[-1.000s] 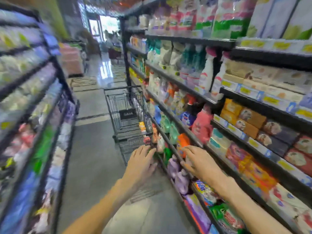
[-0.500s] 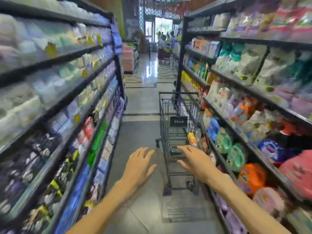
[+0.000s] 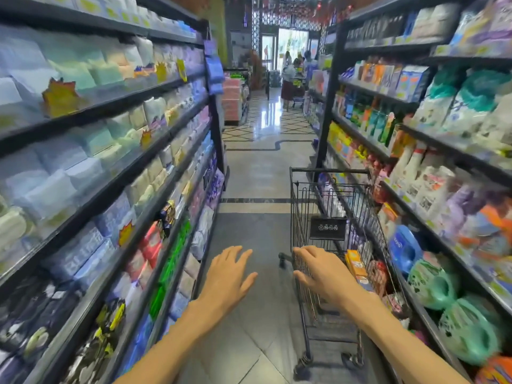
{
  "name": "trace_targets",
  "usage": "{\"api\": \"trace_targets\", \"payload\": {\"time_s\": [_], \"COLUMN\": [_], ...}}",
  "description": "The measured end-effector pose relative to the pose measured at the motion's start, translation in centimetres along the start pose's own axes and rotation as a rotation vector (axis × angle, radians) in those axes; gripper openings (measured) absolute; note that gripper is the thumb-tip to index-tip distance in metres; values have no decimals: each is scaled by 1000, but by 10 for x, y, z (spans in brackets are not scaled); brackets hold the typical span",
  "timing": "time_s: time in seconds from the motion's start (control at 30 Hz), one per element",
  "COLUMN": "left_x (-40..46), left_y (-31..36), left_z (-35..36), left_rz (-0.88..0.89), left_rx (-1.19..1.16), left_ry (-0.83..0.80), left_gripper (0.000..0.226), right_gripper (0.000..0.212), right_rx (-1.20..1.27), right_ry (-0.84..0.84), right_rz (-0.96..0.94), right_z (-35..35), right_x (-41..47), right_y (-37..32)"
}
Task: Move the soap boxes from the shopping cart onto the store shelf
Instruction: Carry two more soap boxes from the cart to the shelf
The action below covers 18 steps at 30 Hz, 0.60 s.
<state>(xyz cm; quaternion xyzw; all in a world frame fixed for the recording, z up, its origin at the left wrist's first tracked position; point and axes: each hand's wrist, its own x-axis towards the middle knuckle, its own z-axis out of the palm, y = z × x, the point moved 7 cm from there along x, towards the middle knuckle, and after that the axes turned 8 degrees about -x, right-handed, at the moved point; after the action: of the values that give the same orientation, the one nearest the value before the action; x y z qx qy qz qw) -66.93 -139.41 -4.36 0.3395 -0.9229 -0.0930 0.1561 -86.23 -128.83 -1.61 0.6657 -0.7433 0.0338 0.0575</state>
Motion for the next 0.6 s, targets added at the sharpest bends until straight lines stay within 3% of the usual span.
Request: {"api": "trace_targets", "payload": {"time_s": [0.37, 0.6], "left_x": [221, 371], "left_y": [-50, -44], "left_z": [33, 81], "left_rz": [78, 277], "left_rx": [5, -71], "left_ry": [-13, -79], "left_gripper": [65, 60], "right_gripper": [64, 64], "right_rx": [-5, -29], "right_ry": [-58, -68], "right_rz": [104, 335], "right_z": [27, 52], "right_x": [181, 246], "right_y": [109, 205]}}
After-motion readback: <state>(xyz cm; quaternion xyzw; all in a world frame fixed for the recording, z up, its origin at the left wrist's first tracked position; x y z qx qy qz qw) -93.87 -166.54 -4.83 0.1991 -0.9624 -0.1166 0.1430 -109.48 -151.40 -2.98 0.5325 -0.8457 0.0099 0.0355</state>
